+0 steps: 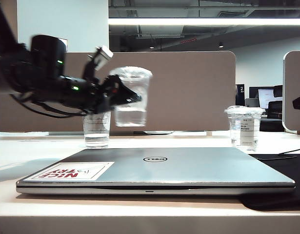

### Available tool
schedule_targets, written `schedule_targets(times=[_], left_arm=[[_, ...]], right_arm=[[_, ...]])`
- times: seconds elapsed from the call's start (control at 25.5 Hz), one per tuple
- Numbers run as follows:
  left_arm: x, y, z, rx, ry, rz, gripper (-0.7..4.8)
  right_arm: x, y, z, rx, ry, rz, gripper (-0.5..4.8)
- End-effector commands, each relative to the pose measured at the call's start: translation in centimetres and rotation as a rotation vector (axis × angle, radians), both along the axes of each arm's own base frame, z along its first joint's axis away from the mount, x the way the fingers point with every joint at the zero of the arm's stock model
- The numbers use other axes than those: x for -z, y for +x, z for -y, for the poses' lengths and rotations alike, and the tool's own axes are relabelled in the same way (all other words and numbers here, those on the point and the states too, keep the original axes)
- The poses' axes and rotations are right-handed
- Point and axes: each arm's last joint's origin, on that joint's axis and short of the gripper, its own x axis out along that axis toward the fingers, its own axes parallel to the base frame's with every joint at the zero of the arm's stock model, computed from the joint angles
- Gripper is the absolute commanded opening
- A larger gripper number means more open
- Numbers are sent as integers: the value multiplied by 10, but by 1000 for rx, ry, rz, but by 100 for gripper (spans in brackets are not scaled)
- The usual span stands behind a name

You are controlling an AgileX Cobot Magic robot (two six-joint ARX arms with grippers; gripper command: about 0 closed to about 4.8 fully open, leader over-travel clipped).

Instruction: Pick up the coffee cup on the middle and place it on the left side of the laptop.

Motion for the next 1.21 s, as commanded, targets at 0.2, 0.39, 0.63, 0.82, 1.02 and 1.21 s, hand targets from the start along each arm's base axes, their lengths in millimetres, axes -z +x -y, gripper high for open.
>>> schedule_targets(times=[0.2, 0.39, 0.63, 0.82, 1.02, 1.21], left_arm=[[-14, -78, -60, -208, -33, 150, 384], [8, -136, -91, -483, -47, 199, 384], [30, -158, -96, -559, -1, 122, 384], [37, -160, -97, -564, 37, 87, 384], [48, -158, -96, -561, 73, 37, 383], [63, -154, -96, -561, 79, 23, 384]], right_arm=[[0, 0, 0, 0, 9, 12, -5], [-3, -1, 0, 0, 22, 37, -5], [-3, -6, -9, -92, 22, 35, -5], [-3, -14, -20, -218, 25, 33, -5], [-1, -19, -26, -292, 17, 21, -5], [0, -19, -28, -306, 9, 10, -5]])
